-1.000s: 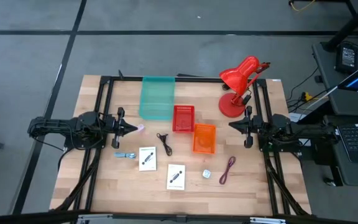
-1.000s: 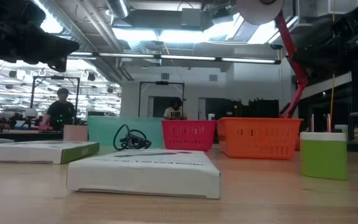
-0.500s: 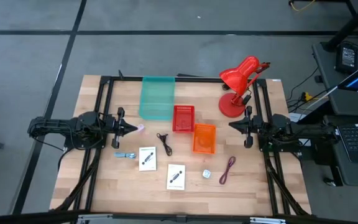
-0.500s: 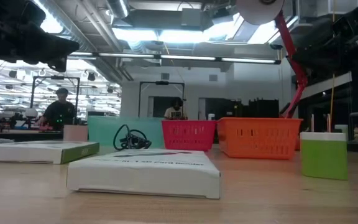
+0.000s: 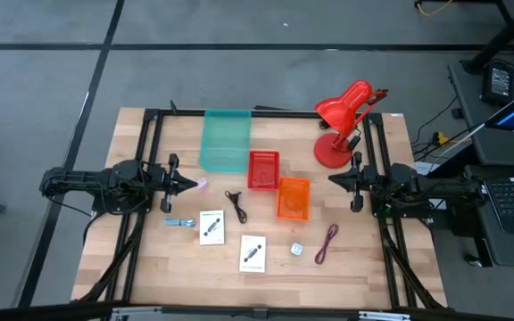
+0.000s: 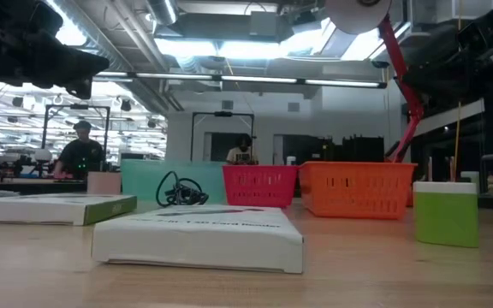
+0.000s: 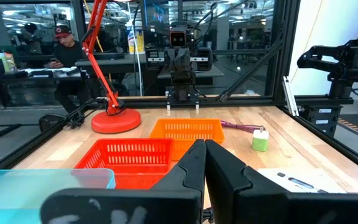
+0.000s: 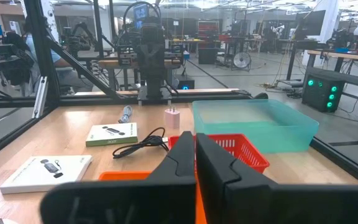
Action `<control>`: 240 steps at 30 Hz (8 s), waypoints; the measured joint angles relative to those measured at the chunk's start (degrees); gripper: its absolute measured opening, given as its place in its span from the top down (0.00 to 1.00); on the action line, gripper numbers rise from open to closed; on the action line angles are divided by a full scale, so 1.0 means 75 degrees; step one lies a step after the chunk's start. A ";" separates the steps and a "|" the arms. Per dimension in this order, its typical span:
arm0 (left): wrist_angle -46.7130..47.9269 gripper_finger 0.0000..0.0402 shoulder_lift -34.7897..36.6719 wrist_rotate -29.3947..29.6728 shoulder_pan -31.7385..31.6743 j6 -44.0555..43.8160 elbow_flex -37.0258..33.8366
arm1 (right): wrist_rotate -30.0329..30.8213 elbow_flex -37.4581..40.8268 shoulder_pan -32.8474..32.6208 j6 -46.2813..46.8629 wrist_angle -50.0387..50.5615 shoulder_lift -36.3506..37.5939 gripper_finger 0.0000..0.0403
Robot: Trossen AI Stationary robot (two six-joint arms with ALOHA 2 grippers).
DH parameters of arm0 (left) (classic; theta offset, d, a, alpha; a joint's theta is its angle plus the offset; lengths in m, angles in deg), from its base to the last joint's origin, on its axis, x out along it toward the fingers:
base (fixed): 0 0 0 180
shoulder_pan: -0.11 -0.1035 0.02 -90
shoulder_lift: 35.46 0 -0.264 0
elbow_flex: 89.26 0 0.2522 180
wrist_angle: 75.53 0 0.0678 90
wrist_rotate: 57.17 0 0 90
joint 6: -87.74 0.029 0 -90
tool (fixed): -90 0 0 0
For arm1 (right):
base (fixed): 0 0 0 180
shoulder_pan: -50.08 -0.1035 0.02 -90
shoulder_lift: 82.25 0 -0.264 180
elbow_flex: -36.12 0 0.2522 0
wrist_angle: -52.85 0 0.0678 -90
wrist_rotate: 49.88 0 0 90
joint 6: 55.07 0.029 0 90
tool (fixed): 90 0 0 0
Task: Pick and place items into bin
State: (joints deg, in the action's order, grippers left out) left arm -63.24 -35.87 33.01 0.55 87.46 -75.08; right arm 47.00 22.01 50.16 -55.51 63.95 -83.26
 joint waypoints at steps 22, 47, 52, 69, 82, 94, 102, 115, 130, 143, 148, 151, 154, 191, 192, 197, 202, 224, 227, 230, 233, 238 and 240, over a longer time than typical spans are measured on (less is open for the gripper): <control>0.0000 0.98 -0.0001 0.0000 -0.0001 0.0065 -0.0001 | 0.0000 0.0001 0.0000 -0.0001 0.0000 -0.0001 1.00; -0.0003 0.98 0.0002 0.0000 0.0000 0.0203 0.0000 | 0.0000 -0.0001 0.0001 0.0000 0.0000 0.0001 1.00; -0.0006 0.98 0.0000 0.0000 0.0000 0.0203 0.0000 | 0.0000 0.0001 0.0003 0.0012 0.0000 0.0002 1.00; -0.0080 0.99 -0.0001 0.0227 -0.0002 0.0411 0.0000 | 0.0000 -0.0001 0.0001 -0.0003 -0.0027 0.0001 1.00; -0.0194 0.99 -0.0311 0.1108 -0.0002 0.0407 0.0294 | 0.0023 -0.0432 0.0003 -0.0170 -0.0203 -0.0266 1.00; -0.0665 0.99 -0.2136 0.1682 -0.0002 0.0337 0.0831 | 0.0026 -0.1230 0.0079 -0.0166 -0.0456 -0.2235 1.00; -0.1533 0.99 -0.3388 0.1765 -0.0008 -0.0476 0.0842 | 0.0142 -0.1255 0.0093 -0.0772 -0.1601 -0.3403 1.00; -0.0647 0.96 -0.3968 0.2244 0.0082 -0.1054 0.1456 | 0.0402 -0.1255 0.0483 -0.1195 -0.2025 -0.3772 1.00; 0.3254 0.98 -0.5949 0.3294 0.1697 -0.3991 0.3853 | 0.0562 -0.1255 0.1017 -0.1605 -0.1802 -0.3775 1.00; 0.6498 0.99 -0.7902 0.3627 0.2493 -0.6827 0.5461 | 0.0560 -0.1255 0.1017 -0.1609 -0.1775 -0.3775 1.00; 0.6674 0.98 -0.8145 0.3584 0.2492 -0.6812 0.5467 | 0.0560 -0.1255 0.1017 -0.1609 -0.1774 -0.3775 1.00; 0.6674 0.95 -0.8193 0.3576 0.2492 -0.6828 0.5467 | 0.0557 -0.1255 0.1017 -0.1612 -0.1741 -0.3775 1.00; 0.6679 0.90 -0.8190 0.3574 0.2494 -0.6830 0.5467 | 0.0557 -0.1255 0.1017 -0.1609 -0.1701 -0.3775 1.00; 0.3800 0.57 -0.9458 0.5289 0.2773 -0.7203 0.3207 | 0.0551 -0.1255 0.1014 -0.1381 -0.1199 -0.3775 1.00; 0.3602 0.57 -0.9458 0.5271 0.2772 -0.7197 0.3124 | 0.0551 -0.1255 0.1014 -0.1381 -0.1199 -0.3775 1.00; 0.2782 0.57 -0.9458 0.5283 0.2763 -0.7150 0.2767 | 0.0551 -0.1255 0.1014 -0.1394 -0.1201 -0.3775 1.00; 0.2731 0.57 -0.9458 0.5760 0.2763 -0.7118 0.2736 | 0.0554 -0.1255 0.1014 -0.1408 -0.1201 -0.3775 1.00; 0.2498 0.57 -0.9772 0.6024 0.2573 -0.7141 0.2736 | 0.0556 -0.1255 0.1017 -0.1414 -0.1210 -0.3774 1.00; 0.2329 0.57 -0.9944 0.6023 0.2423 -0.7093 0.2736 | 0.0555 -0.1255 0.1017 -0.1437 -0.1212 -0.3775 1.00; 0.2211 0.57 -1.0109 0.6024 0.2329 -0.7073 0.2736 | 0.0556 -0.1255 0.1017 -0.1437 -0.1212 -0.3775 1.00; 0.2154 0.58 -1.0212 0.6024 0.2268 -0.7062 0.2736 | 0.0554 -0.1255 0.1017 -0.1440 -0.1217 -0.3774 1.00; 0.2046 0.65 -1.0245 0.6027 0.2283 -0.6811 0.2736 | 0.0554 -0.1255 0.1016 -0.1440 -0.1217 -0.3773 1.00; 0.1872 0.70 -1.0245 0.6018 0.2285 -0.6570 0.2736 | 0.0554 -0.1255 0.1017 -0.1440 -0.1215 -0.3775 1.00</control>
State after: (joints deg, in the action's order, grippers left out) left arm -49.20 -112.71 78.15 17.69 38.18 -54.55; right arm 51.15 12.60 57.78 -66.32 54.84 -111.57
